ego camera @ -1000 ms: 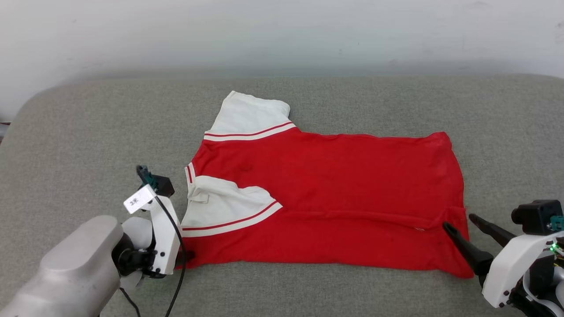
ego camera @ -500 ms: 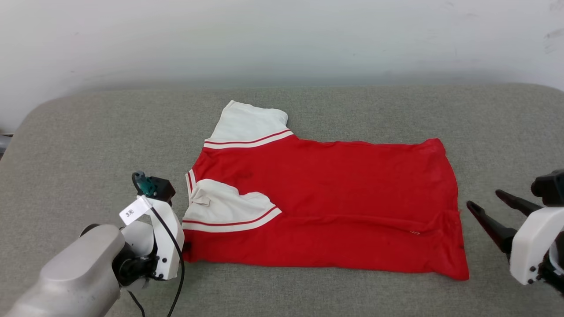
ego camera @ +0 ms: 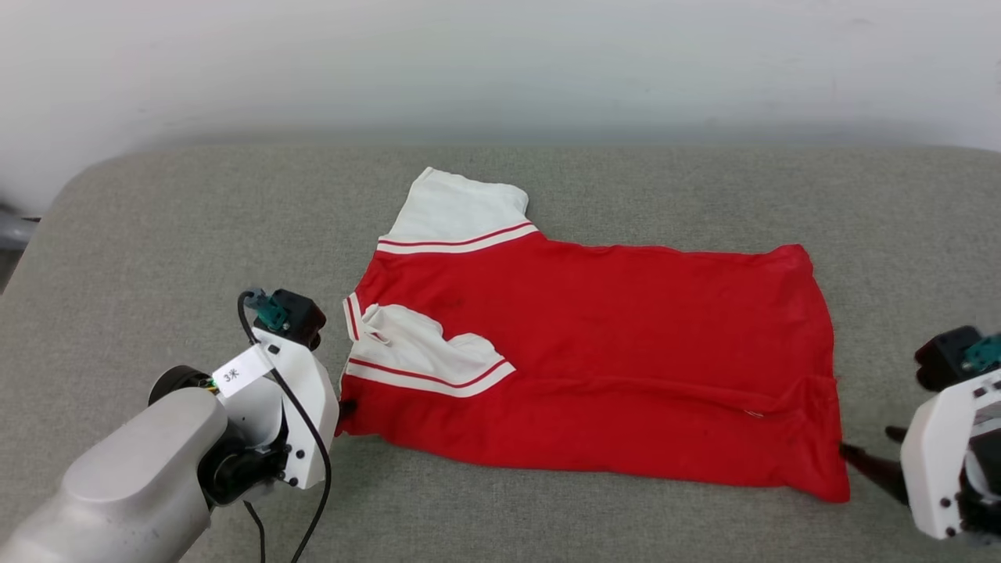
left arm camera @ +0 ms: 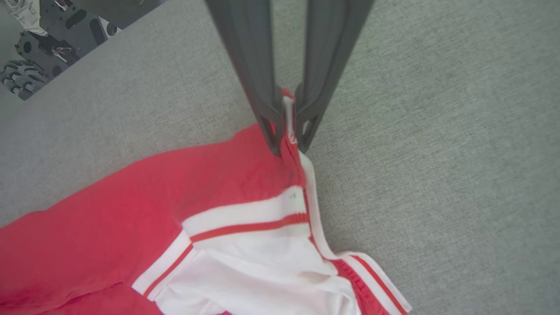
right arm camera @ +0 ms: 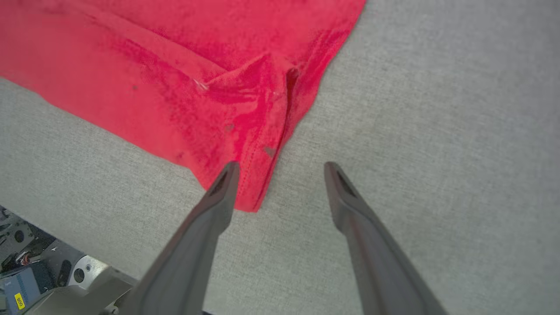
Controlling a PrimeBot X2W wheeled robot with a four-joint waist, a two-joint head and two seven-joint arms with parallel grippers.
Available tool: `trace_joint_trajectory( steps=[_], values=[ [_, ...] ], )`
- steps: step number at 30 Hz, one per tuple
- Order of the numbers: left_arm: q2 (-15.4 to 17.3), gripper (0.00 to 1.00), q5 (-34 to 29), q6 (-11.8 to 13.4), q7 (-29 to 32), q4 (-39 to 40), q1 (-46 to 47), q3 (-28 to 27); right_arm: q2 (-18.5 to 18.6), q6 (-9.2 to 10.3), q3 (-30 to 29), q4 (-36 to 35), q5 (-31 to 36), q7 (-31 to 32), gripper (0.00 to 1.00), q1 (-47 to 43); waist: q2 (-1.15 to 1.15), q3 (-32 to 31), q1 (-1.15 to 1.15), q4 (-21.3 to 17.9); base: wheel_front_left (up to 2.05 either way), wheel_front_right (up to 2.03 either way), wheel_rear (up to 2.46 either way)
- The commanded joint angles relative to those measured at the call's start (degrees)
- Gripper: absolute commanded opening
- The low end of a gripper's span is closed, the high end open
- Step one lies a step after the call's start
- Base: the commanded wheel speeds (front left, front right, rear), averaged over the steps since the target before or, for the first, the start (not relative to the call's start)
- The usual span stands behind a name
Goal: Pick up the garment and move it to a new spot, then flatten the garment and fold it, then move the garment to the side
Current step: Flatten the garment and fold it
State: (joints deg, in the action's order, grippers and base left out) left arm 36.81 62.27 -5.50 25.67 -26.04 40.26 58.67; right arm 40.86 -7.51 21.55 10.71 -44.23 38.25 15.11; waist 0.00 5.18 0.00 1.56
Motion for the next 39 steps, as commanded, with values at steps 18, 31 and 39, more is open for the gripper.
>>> trace_joint_trajectory(
  steps=[18, 31, 39],
  values=[
    [2.27, 0.0, 0.9, 1.72, -2.7, 2.22, -3.8, -0.8, -8.36, 0.02, 8.46, 15.27, 1.02, -9.85, 0.0, 1.7, 0.0, 1.96, 0.0, 0.48, 0.0, 0.0, 0.0],
    [6.49, 0.0, 3.51, 5.48, -5.14, 9.37, -12.23, -1.11, -0.52, 0.05, 8.87, 7.19, -4.91, -13.02, 0.0, -0.87, 0.0, -2.28, 0.0, 0.35, 0.0, 0.0, 0.0],
    [6.91, 0.0, 4.91, 7.08, -5.58, 9.42, -14.58, -1.3, -0.65, 0.06, 7.09, 7.05, -6.21, -11.35, 0.0, -4.73, 0.0, -1.1, 0.0, 0.54, 0.0, 0.0, 0.0]
  ],
)
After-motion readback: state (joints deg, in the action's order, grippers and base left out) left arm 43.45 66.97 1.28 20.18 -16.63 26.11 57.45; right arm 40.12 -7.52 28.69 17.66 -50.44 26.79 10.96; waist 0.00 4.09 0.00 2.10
